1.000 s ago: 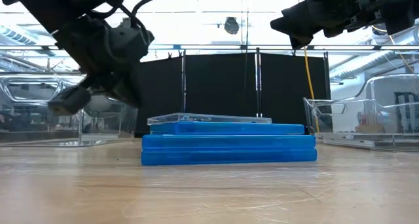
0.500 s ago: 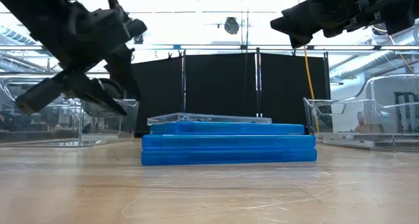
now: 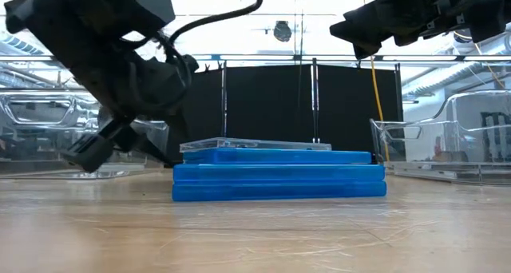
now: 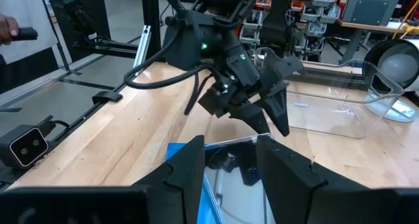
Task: Pick & place jewel cases by type
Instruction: Put the black CD case into the right transparent bin
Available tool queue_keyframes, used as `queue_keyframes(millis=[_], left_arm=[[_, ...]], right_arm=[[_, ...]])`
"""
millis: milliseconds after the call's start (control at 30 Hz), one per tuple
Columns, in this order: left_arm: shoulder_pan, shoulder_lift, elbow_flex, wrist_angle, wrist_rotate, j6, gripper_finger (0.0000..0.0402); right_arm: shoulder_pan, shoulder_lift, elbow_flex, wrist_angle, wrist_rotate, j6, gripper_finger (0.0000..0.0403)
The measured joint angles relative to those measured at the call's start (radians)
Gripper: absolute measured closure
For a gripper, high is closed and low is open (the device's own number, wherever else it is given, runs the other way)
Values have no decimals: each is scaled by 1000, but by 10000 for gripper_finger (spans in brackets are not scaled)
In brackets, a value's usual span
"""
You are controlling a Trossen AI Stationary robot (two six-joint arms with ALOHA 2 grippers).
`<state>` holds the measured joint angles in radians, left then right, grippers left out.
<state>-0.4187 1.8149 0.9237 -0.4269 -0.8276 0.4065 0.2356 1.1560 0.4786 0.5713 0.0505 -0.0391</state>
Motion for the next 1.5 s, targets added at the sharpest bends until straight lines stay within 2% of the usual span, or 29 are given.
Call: queue_keyframes(millis=[200,333,900,1200,1500], left_arm=[[3,0,0,55,50,41,241],[3,0,0,71,42,44,252],[-28,0,0,73,6,59,266],[-45,0,0,92,5,63,260],[-44,0,0,92,-34,63,279]], right_arm=[[0,0,0,0,0,-1,273],[0,0,0,0,0,-2,273],[0,0,0,-1,0,-3,273],[0,0,0,-1,0,-3,273],[0,0,0,-1,0,-3,273]])
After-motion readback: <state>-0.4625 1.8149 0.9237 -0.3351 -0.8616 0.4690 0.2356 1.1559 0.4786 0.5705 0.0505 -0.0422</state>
